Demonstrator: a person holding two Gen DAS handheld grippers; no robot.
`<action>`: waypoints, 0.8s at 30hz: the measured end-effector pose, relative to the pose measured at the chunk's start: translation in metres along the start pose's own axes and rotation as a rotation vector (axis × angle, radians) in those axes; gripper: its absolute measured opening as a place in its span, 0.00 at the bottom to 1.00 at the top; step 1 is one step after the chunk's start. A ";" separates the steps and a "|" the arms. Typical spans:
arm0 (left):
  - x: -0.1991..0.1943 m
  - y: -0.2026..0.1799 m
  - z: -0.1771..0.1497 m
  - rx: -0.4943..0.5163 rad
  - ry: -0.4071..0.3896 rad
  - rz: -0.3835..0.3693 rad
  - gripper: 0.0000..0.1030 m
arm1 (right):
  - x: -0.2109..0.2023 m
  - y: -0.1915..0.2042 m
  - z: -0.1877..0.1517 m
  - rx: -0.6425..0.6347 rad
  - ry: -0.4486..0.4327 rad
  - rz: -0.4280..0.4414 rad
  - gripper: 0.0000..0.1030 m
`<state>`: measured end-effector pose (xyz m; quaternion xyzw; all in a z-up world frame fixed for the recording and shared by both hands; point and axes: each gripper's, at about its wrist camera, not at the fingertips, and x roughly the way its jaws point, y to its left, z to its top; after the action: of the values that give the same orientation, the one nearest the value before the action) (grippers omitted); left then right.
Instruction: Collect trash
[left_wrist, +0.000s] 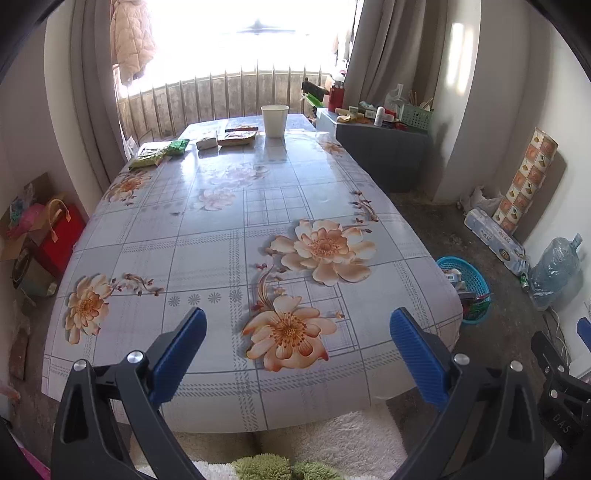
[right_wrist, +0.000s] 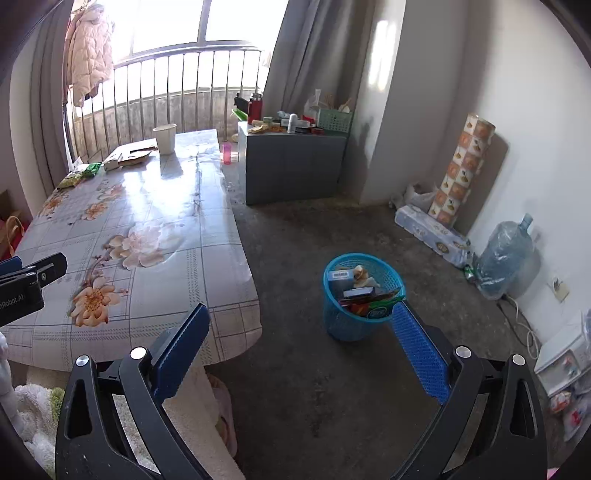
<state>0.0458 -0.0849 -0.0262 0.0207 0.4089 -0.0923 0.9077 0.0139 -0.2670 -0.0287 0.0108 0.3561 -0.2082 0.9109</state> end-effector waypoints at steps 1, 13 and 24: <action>0.005 -0.002 0.000 -0.001 0.024 0.002 0.95 | 0.003 0.000 -0.001 0.000 0.015 -0.001 0.92; 0.021 -0.021 -0.003 0.073 0.080 0.012 0.95 | 0.022 -0.009 -0.009 0.009 0.118 0.004 0.92; 0.024 -0.003 0.008 0.059 0.108 0.043 0.95 | 0.019 0.010 0.011 -0.007 0.166 0.107 0.92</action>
<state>0.0661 -0.0925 -0.0387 0.0612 0.4537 -0.0836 0.8851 0.0374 -0.2671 -0.0346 0.0440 0.4299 -0.1564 0.8882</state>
